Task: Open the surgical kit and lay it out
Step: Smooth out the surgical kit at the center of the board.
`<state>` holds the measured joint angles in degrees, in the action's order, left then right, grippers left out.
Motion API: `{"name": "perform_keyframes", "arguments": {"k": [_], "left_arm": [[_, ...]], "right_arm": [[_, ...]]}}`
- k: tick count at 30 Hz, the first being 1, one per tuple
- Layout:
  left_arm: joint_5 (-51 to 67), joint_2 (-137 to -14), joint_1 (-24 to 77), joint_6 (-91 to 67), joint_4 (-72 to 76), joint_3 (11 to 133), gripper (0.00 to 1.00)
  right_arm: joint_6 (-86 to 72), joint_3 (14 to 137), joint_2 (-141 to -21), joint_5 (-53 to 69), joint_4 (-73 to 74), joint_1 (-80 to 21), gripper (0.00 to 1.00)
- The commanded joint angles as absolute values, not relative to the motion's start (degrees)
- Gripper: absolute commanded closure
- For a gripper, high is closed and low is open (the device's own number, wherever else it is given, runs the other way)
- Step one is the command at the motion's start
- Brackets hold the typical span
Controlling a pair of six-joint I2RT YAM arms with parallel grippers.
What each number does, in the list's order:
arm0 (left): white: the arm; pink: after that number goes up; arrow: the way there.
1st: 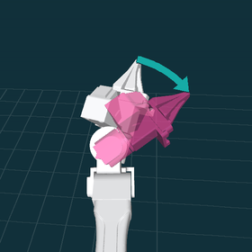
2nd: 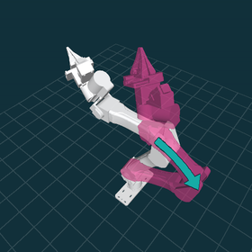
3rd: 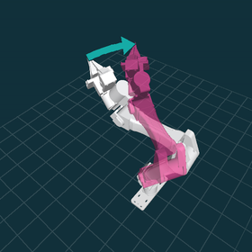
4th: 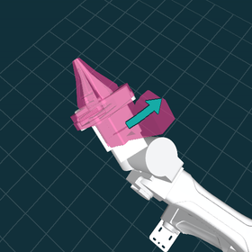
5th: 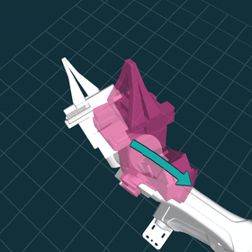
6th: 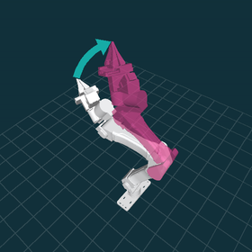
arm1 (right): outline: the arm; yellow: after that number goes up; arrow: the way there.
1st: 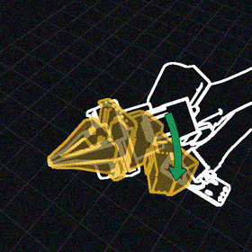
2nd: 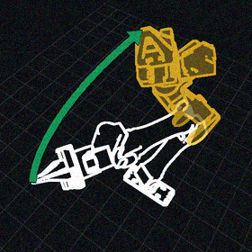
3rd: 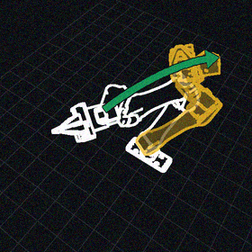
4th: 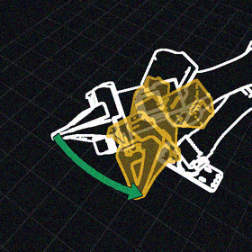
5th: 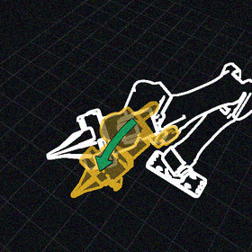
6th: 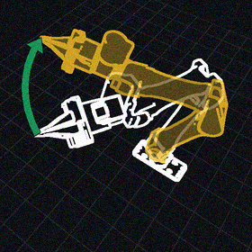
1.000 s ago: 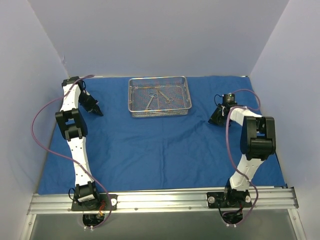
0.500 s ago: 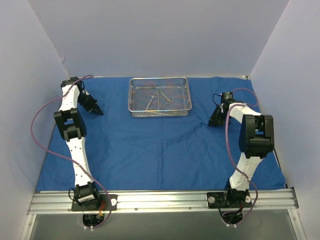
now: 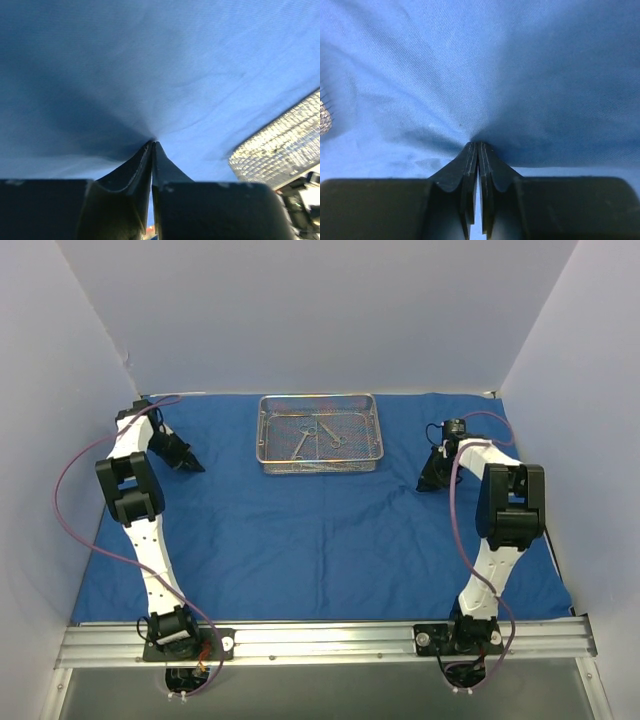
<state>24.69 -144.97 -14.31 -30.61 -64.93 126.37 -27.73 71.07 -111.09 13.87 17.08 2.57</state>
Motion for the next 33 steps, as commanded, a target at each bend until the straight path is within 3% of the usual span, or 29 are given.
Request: {"name": "perform_keyframes", "arguments": {"k": [1,9,12,13,16,18,19,21,26,33], "left_arm": [[14.2,-140.4,-15.6,-28.1,-59.6,120.9,0.86],[14.7,-127.9,-14.6,-28.1,-55.2,114.3,0.7],[14.7,-123.9,-13.6,-27.1,-57.5,113.1,0.67],[15.0,-121.9,-13.4,-26.9,-57.9,111.0,0.67],[18.6,-116.4,-12.7,-27.0,-55.2,104.4,0.72],[24.4,-112.9,-10.7,-27.1,-51.9,97.1,0.81],[25.5,-112.0,-9.9,-27.4,-51.6,95.3,0.92],[29.1,-111.0,-7.0,-28.0,-51.2,90.4,0.97],[27.3,-111.2,-3.3,-29.3,-51.9,83.3,0.98],[17.7,-115.8,-5.5,-28.2,-57.7,81.6,0.98]], "right_arm": [[-21.5,73.1,-118.4,2.8,29.2,4.0,0.92],[-18.2,87.4,-109.0,0.6,40.2,1.5,0.64],[-18.9,85.6,-105.9,3.3,40.8,-4.2,0.62],[-19.3,83.6,-105.4,7.4,40.3,-7.8,0.65],[-20.1,80.4,-103.5,17.3,36.0,-13.2,0.88],[-20.8,77.6,-102.7,22.5,32.9,-17.6,1.0],[-21.6,76.4,-102.0,25.6,28.9,-18.5,1.0],[-22.4,72.8,-102.1,34.1,24.7,-20.8,1.0],[-24.3,69.8,-109.1,46.2,15.3,-21.5,1.0],[-21.5,65.0,-110.2,36.2,22.5,-19.8,1.0]]}}
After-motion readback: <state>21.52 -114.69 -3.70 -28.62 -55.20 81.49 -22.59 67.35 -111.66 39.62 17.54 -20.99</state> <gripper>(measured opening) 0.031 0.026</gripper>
